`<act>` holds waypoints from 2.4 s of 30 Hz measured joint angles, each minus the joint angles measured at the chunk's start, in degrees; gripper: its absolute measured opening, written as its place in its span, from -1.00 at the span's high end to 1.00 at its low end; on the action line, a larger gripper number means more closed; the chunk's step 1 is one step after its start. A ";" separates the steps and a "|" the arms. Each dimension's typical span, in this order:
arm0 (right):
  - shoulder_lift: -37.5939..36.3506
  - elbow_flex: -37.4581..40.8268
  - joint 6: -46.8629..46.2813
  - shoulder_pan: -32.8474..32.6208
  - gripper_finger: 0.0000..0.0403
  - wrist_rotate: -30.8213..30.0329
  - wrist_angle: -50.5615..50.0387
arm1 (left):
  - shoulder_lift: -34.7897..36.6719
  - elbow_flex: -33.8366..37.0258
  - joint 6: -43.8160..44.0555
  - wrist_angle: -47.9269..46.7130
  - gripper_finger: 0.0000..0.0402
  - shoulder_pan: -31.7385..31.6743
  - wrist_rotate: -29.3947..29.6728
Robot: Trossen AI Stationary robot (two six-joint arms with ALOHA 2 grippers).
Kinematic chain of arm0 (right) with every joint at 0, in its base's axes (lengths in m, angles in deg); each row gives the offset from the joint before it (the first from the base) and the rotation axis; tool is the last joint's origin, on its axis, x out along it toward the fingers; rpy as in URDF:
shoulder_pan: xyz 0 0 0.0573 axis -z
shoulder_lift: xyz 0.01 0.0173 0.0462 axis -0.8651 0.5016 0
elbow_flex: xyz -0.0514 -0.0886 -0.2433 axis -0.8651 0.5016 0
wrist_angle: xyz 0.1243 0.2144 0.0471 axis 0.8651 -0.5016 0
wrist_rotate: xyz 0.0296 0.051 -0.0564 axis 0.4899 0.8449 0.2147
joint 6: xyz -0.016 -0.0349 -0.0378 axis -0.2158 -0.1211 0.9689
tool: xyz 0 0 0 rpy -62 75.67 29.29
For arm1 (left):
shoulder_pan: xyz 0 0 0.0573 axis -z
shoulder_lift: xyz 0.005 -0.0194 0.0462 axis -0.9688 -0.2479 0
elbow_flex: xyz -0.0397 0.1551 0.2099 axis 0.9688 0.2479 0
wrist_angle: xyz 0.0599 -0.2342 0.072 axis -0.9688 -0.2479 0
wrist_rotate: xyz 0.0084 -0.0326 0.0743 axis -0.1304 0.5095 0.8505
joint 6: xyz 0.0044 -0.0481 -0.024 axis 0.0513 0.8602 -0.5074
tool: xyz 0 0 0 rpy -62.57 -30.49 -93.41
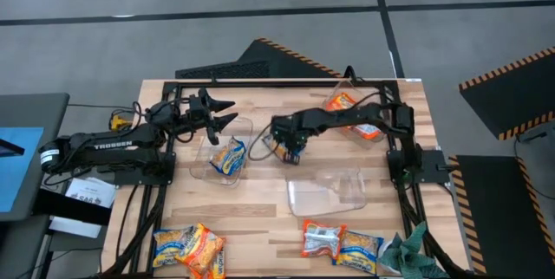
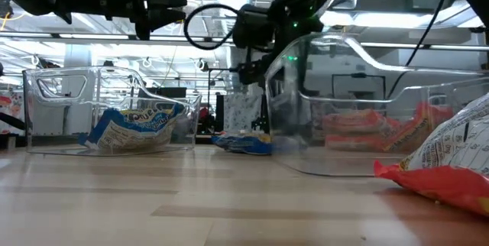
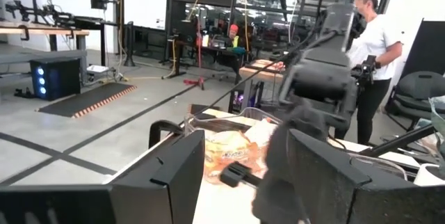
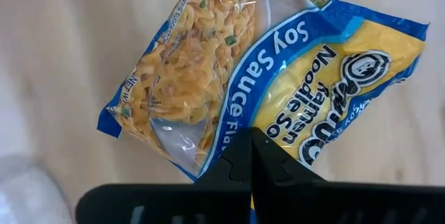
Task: Sort Maruchan noodles
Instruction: Put the blue noodle pack into the middle transparent bin
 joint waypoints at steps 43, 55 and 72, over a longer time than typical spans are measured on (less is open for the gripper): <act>-18.08 30.25 -13.12 6.55 -0.30 17.66 41.97 | 0.00 -0.02 0.50 -0.08 0.04 -0.01 0.02; -18.99 27.82 -7.47 6.65 -0.41 8.13 36.53 | 0.00 -0.02 0.74 -1.70 0.04 0.00 0.36; -15.05 27.33 -7.87 6.69 -0.41 -3.48 38.53 | 0.00 -0.02 0.83 -3.16 0.04 -0.02 1.79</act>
